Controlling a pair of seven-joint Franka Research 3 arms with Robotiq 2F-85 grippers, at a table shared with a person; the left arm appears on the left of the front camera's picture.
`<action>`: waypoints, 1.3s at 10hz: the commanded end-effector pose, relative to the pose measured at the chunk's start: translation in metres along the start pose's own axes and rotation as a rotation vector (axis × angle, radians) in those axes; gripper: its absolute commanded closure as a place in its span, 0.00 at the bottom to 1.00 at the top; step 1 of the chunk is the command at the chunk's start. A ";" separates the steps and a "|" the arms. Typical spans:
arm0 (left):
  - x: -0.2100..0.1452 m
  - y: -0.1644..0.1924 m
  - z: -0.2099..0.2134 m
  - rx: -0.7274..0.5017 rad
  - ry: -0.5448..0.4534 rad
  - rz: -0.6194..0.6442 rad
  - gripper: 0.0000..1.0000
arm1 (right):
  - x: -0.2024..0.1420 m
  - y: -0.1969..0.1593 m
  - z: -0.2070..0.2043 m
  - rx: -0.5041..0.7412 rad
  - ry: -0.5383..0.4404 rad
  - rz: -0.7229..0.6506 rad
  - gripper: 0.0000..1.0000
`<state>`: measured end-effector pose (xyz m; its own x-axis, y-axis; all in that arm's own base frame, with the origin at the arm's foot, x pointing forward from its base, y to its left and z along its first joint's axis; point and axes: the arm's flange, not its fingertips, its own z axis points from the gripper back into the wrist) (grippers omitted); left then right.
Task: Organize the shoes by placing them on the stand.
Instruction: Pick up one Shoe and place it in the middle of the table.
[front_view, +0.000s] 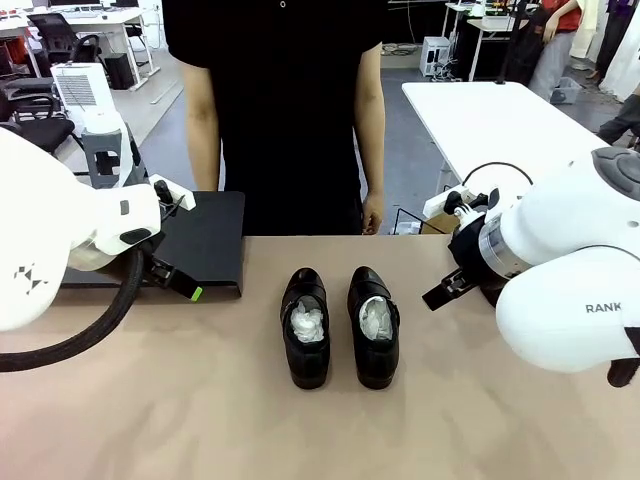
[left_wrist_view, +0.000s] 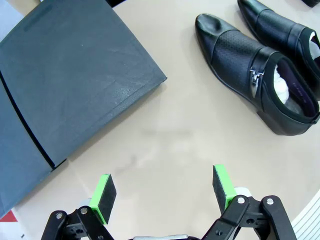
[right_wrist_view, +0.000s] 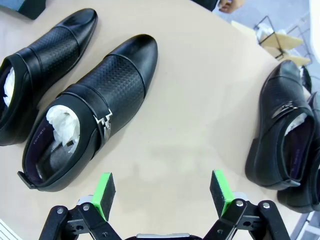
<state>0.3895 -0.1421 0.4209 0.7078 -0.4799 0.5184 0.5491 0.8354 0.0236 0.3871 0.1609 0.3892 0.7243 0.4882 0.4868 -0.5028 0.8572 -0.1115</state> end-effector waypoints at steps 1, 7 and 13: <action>-0.003 0.002 0.000 -0.008 -0.016 0.008 0.00 | 0.001 0.000 -0.002 -0.004 -0.015 -0.012 0.00; -0.003 0.002 0.000 -0.008 -0.016 0.008 0.00 | 0.001 0.000 -0.002 -0.004 -0.015 -0.012 0.00; -0.003 0.002 0.000 -0.008 -0.016 0.008 0.00 | 0.001 0.000 -0.002 -0.004 -0.015 -0.012 0.00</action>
<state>0.3895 -0.1421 0.4209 0.7078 -0.4799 0.5184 0.5491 0.8354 0.0236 0.3871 0.1609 0.3892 0.7243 0.4882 0.4868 -0.5028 0.8572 -0.1115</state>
